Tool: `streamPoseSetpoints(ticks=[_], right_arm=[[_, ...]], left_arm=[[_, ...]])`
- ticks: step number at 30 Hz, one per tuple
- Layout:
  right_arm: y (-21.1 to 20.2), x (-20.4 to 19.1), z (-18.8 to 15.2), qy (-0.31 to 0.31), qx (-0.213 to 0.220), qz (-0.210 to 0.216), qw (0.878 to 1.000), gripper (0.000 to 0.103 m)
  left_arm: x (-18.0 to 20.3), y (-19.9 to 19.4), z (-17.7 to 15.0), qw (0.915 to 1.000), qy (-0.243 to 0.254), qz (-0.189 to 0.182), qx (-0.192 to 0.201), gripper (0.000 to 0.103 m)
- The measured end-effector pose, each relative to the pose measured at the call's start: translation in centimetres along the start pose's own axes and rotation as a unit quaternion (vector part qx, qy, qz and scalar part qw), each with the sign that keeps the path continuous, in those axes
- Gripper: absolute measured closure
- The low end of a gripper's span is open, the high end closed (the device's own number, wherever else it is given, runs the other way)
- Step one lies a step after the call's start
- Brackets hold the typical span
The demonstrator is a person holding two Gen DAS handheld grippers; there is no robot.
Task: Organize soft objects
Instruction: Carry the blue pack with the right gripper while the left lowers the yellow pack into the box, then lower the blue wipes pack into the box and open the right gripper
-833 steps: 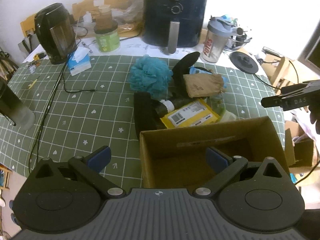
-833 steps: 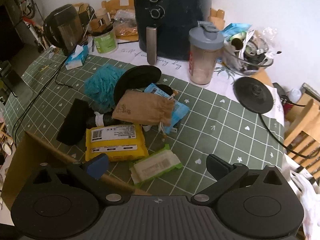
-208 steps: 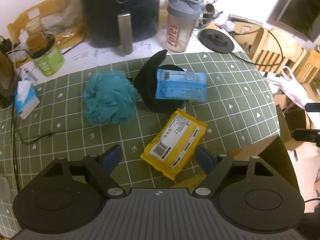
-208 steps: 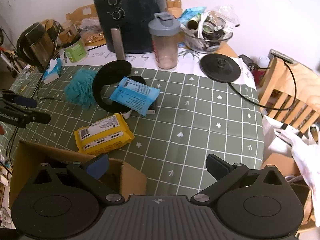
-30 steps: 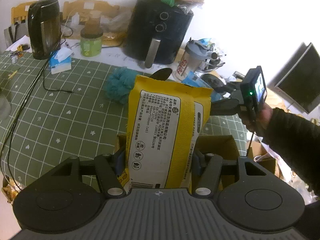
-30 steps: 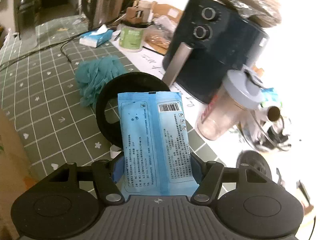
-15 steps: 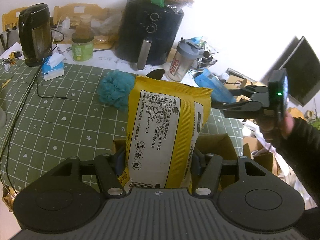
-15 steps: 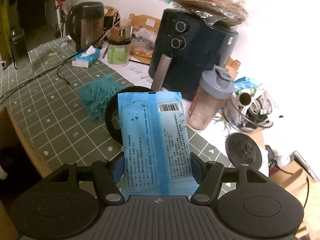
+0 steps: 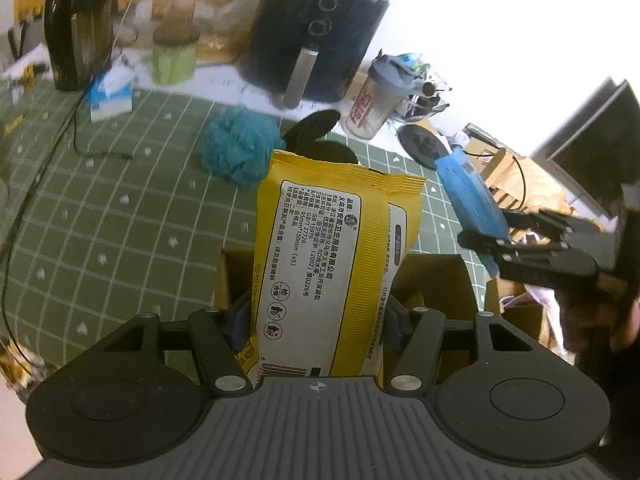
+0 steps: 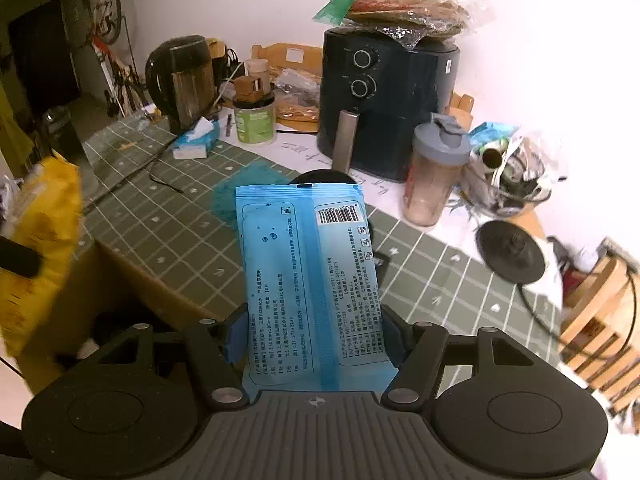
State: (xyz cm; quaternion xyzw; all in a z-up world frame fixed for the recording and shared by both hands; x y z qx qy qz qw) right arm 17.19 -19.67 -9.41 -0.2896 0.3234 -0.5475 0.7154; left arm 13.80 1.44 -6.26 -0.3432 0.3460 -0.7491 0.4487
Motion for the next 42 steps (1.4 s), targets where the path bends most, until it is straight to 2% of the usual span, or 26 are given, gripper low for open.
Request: streamPoseSetpoints(ticks=[11,17,25,27,29,36,42], right_arm=[[-2.0,-2.0,-2.1,0.056,-0.001,0.024,0.998,0.035],[-2.8,-2.1,-3.0,0.079,-0.003,0.026,0.997,0.035],[-3.4,-1.8,-3.9,0.097,-0.006,0.022,0.995,0.035],[-3.6,-1.7,-4.1,0.105,-0.008,0.022,0.994,0.035],[-3.7,-1.7,-4.3,0.114,-0.009,0.023,0.993,0.035],[-3.9,-2.1,-4.9,0.133,-0.016,0.025,0.991,0.035],[-3.7,-2.9,-5.4,0.144,-0.026,0.029,0.989,0.035]], left_arm=[[-0.2,1.8,-1.4,0.9955,-0.067,-0.056,-0.037,0.043],[-0.1,3.1,-1.8,0.9917,-0.094,-0.065,-0.058,0.043],[0.1,4.9,-2.0,0.9848,-0.125,-0.066,-0.1,0.036],[0.1,4.7,-2.0,0.9843,-0.126,-0.084,-0.091,0.03],[0.3,4.5,-2.0,0.985,-0.122,-0.087,-0.086,0.027],[1.4,3.9,-2.0,0.9941,-0.065,-0.05,-0.072,0.027],[1.9,3.3,-2.1,0.9985,-0.01,-0.007,-0.053,0.027]])
Point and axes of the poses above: each gripper's, at about its wrist camera, not at the fingertips, and y roughly the way its jaws point, x to its right, z to its top, the point moved 4 cm from there along y, roughly the way its jaws point, and after that the axes turned 13 degrees about y, right-handed, at the moved point
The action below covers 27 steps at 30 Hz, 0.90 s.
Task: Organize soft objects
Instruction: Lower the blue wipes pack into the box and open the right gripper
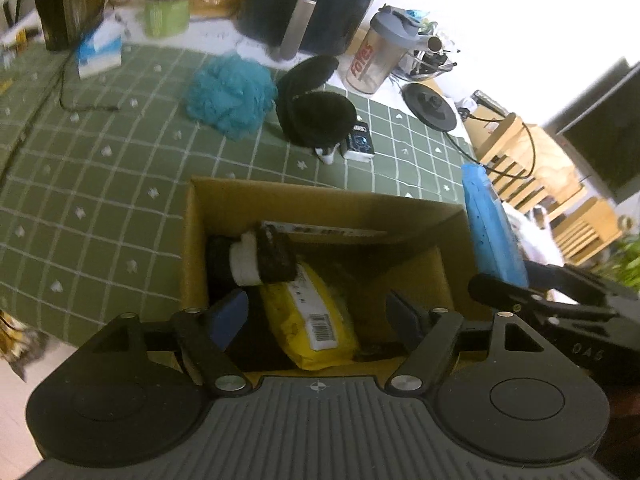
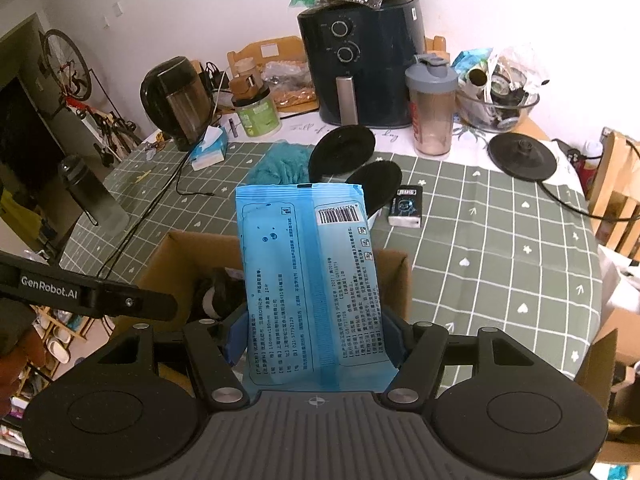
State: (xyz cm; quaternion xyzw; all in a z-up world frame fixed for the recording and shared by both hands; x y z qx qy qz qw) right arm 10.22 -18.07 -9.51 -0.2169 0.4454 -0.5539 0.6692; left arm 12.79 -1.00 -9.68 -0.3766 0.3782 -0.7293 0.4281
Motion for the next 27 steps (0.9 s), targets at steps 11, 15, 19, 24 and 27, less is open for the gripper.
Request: streamPoseSetpoints(ticks=[11,15,19,24,27], right_arm=[[1.1,-1.2,-1.1,0.018,-0.029,0.001,0.999,0.035],[1.6,-1.8,-1.3,0.026,-0.039,0.003,0.999,0.035],[2.1,-2.1,-1.3,0.043,-0.046,0.006,0.998,0.035],[2.8,-2.0,-1.2,0.069,-0.055,0.009,0.996,0.018],[2.6,-2.6,-0.9,0.055,-0.044,0.014,0.997,0.005]], left_arm=[[-0.2,-1.3,-0.9,0.9957,0.058,0.066,0.029,0.027],[-0.4,-1.6,-1.3,0.994,0.066,0.079,0.035,0.027],[-0.6,-2.0,-1.7,0.9929,0.069,0.088,0.041,0.027],[-1.2,-2.6,-2.1,0.9927,0.061,0.093,0.048,0.027],[-1.6,-2.9,-2.4,0.9924,0.055,0.097,0.052,0.027]])
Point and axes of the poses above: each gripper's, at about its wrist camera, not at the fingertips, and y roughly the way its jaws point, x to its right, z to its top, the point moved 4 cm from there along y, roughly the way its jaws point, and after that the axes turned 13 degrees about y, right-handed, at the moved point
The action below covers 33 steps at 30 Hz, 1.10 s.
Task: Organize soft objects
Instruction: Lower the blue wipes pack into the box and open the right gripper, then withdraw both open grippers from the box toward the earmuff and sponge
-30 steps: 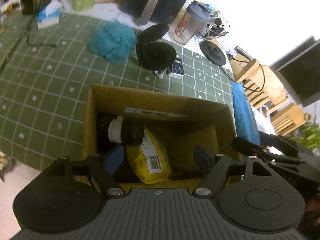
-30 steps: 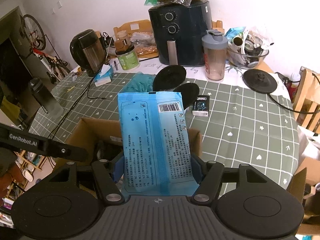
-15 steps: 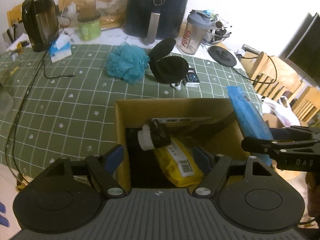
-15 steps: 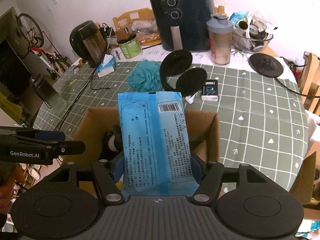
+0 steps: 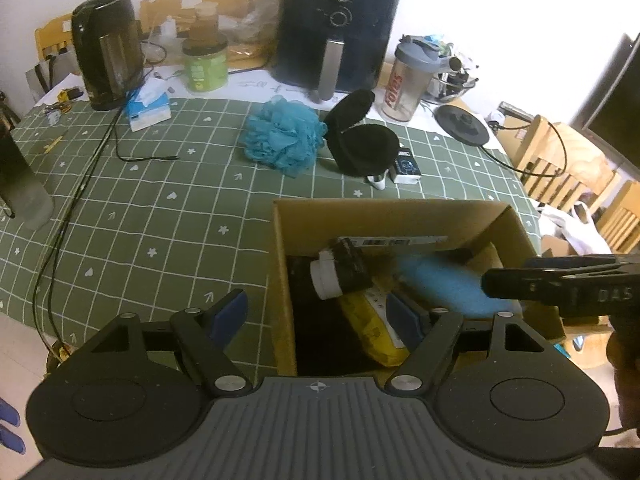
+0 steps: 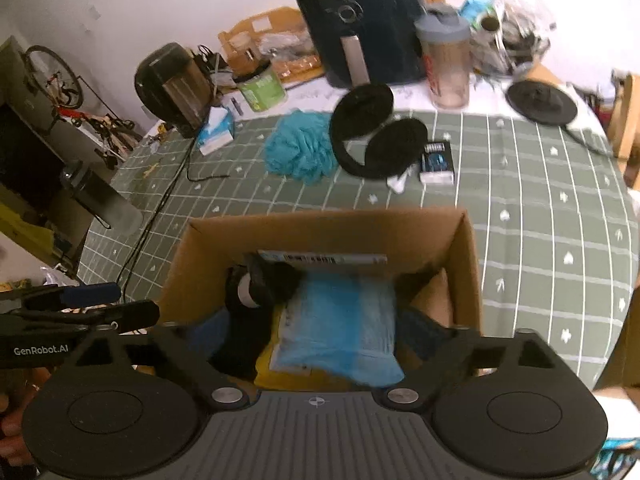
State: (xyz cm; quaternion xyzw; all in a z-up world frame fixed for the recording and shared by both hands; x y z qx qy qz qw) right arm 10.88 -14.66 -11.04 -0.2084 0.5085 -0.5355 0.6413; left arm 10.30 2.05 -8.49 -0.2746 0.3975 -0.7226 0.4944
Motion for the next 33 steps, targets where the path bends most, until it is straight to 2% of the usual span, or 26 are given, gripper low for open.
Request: streamPoseSetpoints(ticks=[5,14,33], right_arm=[[-0.2,-0.4,0.3,-0.016,0.005,-0.001,1.0,0.0],[-0.7,-0.1,0.5,-0.043,0.014,-0.021,0.999,0.0],[-2.6,4.4,2.7,-0.017,0.038,-0.07,0.997,0.0]], left_arm=[[-0.6,-0.4,-0.3,0.9999,-0.006,0.011,0.004,0.027],[-0.6,-0.4,-0.1,0.9999,-0.005,0.01,0.009,0.027],[-0.7,0.5,1.6,0.9995,0.003,-0.007,0.031,0.027]])
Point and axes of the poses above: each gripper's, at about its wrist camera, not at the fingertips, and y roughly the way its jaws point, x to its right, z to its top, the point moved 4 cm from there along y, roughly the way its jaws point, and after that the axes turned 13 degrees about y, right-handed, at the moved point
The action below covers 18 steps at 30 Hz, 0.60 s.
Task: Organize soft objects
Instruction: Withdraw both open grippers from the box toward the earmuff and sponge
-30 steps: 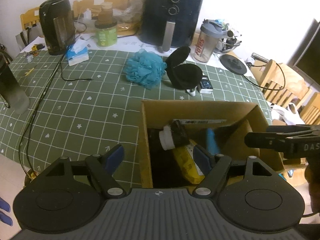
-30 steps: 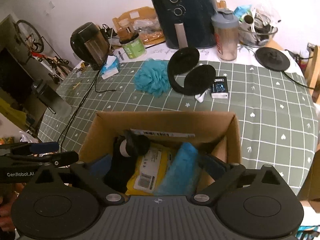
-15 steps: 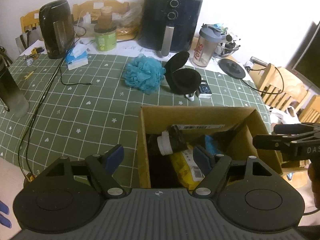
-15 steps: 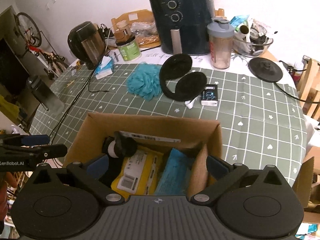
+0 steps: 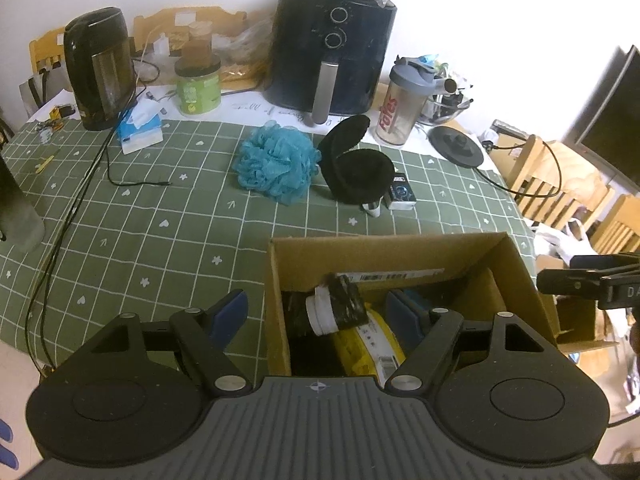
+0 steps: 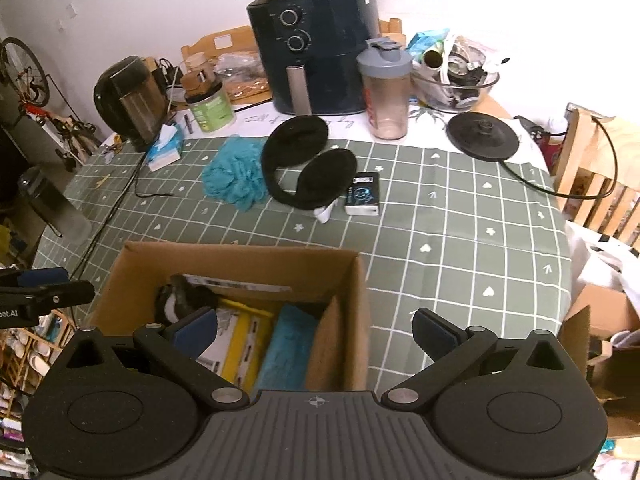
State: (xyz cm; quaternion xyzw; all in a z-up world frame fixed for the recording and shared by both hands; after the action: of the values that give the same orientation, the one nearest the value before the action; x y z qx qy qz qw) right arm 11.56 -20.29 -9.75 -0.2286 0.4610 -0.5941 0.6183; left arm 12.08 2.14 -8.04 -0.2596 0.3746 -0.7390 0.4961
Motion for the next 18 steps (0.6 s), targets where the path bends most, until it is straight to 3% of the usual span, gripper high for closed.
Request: streamPoseSetpoints(ticks=[18], right_arm=[[3.5,2.0,4.9,-0.021,0.004,-0.024,0.999,0.0]], left_arm=[[0.0,1.2,1.9,0.9999,-0.011,0.001,0.002,0.027]])
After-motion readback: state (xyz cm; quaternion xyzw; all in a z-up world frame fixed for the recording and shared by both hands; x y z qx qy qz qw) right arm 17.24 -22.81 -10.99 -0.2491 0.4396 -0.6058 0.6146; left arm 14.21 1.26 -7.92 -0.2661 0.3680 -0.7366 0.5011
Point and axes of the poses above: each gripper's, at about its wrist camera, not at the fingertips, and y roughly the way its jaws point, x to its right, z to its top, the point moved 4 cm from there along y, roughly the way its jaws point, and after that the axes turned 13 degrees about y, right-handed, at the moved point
